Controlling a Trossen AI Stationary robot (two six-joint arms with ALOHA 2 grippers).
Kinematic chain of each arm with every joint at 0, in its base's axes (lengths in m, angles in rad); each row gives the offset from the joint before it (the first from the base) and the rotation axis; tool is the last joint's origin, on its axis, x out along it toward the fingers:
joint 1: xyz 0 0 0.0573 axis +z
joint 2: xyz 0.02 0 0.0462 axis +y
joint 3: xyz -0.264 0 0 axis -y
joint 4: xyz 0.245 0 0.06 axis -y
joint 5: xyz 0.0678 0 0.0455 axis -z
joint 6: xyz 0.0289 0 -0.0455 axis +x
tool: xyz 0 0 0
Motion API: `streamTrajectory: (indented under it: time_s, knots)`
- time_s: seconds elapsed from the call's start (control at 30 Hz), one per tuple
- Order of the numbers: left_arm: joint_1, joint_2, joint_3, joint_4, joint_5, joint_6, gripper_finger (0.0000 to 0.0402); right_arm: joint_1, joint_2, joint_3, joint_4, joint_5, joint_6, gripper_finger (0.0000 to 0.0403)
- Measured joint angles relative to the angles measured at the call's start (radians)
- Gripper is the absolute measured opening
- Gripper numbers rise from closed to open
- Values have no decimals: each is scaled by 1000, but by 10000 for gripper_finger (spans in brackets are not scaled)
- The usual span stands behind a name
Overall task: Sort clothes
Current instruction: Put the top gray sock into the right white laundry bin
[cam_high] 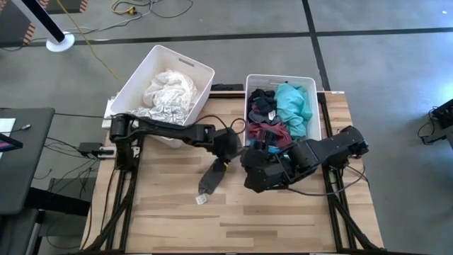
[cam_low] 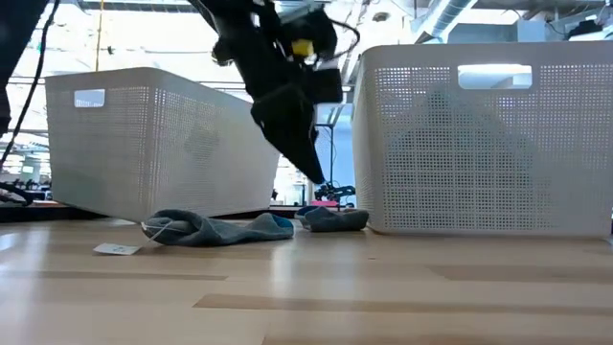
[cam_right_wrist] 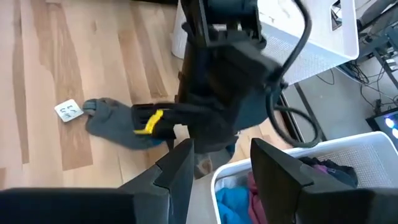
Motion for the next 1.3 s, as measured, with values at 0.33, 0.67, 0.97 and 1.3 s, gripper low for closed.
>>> streamTrajectory:
  time_s: [0.33, 0.67, 0.97, 1.3]
  knots:
    - [31, 115, 0, 56, 81, 24, 238, 2, 0, 0, 0, 3, 1, 173]
    - [11, 138, 2, 3, 72, 78, 20, 2, 18, -1, -8, 15, 15, 173]
    - [-85, 14, 1, -109, 7, 87, 4, 4, 43, 0, -26, 18, 16, 173]
    - [-191, -263, 1, -206, -134, 65, 2, 44, 42, 0, -30, 18, 18, 173]
